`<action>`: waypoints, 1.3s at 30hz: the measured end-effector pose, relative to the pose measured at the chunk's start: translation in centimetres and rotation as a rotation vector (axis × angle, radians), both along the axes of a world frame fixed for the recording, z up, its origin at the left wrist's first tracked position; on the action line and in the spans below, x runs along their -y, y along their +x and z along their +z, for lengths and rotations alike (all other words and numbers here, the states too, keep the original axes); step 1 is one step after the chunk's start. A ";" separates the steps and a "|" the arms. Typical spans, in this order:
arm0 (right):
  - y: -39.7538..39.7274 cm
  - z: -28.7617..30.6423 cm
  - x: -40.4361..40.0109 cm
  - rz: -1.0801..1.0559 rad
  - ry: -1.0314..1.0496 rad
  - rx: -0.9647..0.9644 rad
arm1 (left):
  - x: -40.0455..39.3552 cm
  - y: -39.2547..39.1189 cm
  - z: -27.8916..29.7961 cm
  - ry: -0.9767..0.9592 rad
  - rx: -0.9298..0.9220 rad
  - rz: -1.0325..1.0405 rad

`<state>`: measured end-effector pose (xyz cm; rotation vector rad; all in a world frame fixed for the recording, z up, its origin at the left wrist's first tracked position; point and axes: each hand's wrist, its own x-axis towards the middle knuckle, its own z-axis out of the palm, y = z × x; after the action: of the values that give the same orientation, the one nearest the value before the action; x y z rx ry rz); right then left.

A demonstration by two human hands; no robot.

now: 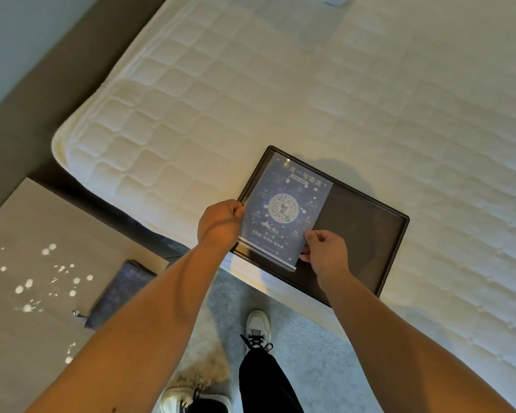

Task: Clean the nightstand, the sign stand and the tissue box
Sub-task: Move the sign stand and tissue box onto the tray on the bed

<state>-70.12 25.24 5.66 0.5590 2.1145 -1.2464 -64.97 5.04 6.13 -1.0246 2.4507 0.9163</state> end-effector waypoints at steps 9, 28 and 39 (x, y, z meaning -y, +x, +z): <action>0.2 -0.2 0.1 0.029 0.050 -0.037 | 0.0 1.8 0.4 0.075 -0.117 0.073; 0.2 1.9 1.0 0.271 0.308 -0.262 | 1.7 4.5 2.2 0.082 -0.164 0.106; 9.2 4.1 14.9 1.332 0.269 -0.959 | 7.5 22.1 3.1 0.037 0.076 0.299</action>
<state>-60.89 10.36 9.77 -1.4463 2.4865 -0.3812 -42.83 -2.44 9.24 -1.4120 2.2475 0.9873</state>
